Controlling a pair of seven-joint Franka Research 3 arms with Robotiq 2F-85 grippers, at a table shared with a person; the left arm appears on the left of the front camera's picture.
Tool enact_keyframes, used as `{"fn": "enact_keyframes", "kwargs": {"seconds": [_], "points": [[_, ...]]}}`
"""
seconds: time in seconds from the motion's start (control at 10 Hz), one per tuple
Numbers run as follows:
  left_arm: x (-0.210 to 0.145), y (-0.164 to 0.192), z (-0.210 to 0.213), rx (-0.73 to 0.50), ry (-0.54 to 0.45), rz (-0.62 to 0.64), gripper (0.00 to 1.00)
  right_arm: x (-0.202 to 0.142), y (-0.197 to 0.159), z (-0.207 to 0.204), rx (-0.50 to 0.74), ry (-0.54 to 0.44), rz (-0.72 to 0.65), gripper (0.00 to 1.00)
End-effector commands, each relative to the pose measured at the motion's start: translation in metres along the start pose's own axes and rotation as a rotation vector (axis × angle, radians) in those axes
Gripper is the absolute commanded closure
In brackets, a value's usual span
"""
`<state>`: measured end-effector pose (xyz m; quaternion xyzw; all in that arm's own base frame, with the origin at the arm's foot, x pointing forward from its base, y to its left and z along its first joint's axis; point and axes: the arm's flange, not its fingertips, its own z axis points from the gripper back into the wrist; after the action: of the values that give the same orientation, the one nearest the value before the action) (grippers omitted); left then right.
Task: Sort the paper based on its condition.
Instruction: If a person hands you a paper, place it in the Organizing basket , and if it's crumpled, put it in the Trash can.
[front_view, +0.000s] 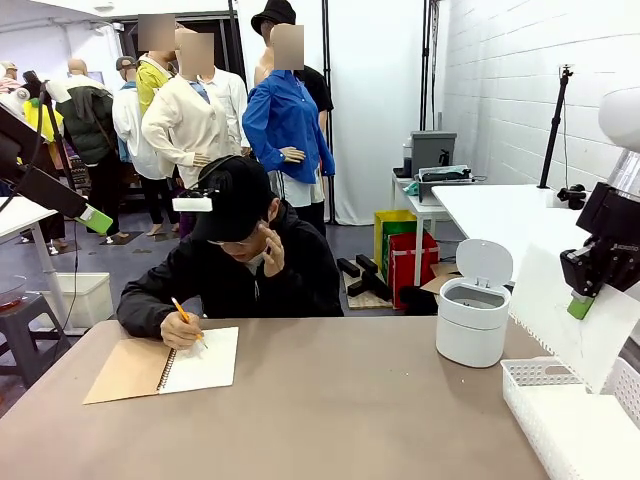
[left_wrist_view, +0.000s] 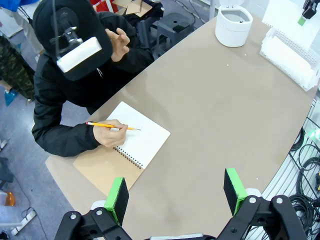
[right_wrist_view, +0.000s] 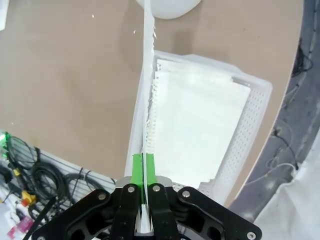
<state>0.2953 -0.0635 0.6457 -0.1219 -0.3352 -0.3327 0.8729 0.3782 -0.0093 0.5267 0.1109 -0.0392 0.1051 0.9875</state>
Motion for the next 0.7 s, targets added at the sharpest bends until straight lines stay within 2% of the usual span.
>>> {"fn": "enact_keyframes", "kwargs": {"seconds": [0.0,0.1,0.6], "points": [[0.0,0.001,0.001,-0.002,-0.004,0.005,0.0,-0.001,-0.003,-0.007,0.026,0.009,-0.035,1.0],[0.0,0.001,0.001,-0.002,-0.004,0.005,0.0,-0.01,-0.002,-0.013,0.06,0.009,-0.041,1.0],[0.0,0.001,0.001,-0.002,-0.004,0.005,0.0,-0.042,-0.002,-0.045,0.071,0.071,-0.051,1.0]]}}
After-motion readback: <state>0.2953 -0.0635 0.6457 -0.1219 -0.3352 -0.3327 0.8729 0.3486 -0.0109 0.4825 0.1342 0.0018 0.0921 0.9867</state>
